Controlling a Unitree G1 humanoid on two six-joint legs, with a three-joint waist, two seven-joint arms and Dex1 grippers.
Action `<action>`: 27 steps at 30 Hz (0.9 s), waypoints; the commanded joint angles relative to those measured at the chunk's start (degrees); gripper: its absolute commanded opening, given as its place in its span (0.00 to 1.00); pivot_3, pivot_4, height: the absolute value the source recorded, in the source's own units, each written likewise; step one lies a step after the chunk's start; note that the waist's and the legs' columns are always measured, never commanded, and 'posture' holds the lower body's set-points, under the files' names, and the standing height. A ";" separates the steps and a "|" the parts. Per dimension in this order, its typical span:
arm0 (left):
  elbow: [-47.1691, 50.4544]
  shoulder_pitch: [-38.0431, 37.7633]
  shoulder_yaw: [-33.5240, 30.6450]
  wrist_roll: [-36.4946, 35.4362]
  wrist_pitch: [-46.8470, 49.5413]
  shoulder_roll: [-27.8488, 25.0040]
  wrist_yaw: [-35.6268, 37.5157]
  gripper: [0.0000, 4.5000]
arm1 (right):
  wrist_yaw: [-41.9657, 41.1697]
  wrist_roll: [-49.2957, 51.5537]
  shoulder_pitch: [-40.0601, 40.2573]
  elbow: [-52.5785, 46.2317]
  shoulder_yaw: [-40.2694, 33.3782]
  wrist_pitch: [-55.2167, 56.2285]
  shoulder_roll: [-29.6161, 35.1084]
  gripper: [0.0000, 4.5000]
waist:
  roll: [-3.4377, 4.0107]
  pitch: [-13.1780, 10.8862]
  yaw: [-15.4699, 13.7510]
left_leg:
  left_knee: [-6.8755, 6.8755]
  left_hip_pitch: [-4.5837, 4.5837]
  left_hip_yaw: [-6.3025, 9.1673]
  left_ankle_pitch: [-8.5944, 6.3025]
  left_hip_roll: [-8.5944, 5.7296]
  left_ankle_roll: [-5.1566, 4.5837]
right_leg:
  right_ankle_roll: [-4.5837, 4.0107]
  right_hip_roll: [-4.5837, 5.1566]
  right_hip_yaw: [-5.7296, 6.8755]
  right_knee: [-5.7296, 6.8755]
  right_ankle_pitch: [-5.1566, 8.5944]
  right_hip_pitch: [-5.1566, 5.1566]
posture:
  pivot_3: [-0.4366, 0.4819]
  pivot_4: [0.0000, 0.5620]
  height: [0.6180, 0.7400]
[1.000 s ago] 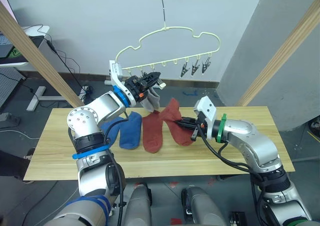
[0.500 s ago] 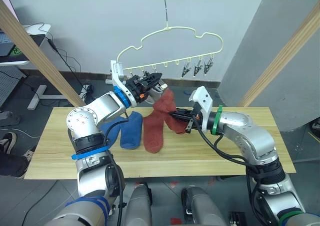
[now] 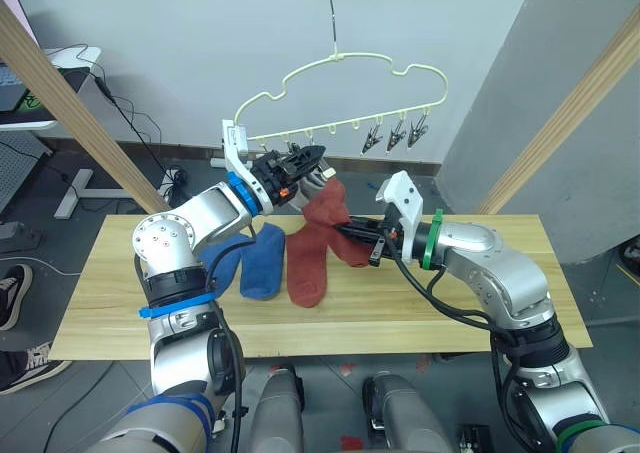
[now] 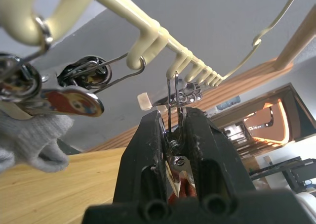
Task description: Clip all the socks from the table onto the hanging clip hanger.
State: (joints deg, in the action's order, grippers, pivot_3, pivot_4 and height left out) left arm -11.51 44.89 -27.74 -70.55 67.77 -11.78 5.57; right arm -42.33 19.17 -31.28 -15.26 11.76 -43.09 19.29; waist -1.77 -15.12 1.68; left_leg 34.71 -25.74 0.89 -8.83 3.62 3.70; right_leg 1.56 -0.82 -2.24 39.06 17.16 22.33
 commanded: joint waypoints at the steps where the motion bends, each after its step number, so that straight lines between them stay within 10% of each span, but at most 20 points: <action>1: 1.45 -0.30 0.52 -1.14 -0.03 -0.20 0.30 0.07 | -0.20 0.85 -1.26 -0.77 -0.02 1.00 -0.19 0.01 | 0.00 0.00 0.00 | 0.00 0.00 0.00 0.00 0.00 0.00 | 0.00 0.00 0.00 0.00 0.00 0.00 | 0.47 0.48 1.00; 27: 7.56 -2.90 4.44 -2.63 -0.89 -0.51 -0.04 0.07 | 0.33 1.71 -4.37 0.70 -1.33 0.58 -0.20 0.01 | 0.01 -0.02 -0.01 | -0.03 -0.03 0.04 0.00 0.00 0.00 | 0.00 0.00 -0.02 -0.03 0.00 0.01 | 0.48 0.48 1.00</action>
State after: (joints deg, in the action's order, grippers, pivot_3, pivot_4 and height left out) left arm -6.77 42.30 -24.66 -72.91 66.84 -11.74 3.79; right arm -42.22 19.57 -34.83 -13.40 11.96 -43.06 19.24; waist -1.76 -15.14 1.67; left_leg 34.67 -25.77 0.92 -8.83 3.62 3.70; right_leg 1.57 -0.81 -2.26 39.02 17.16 22.34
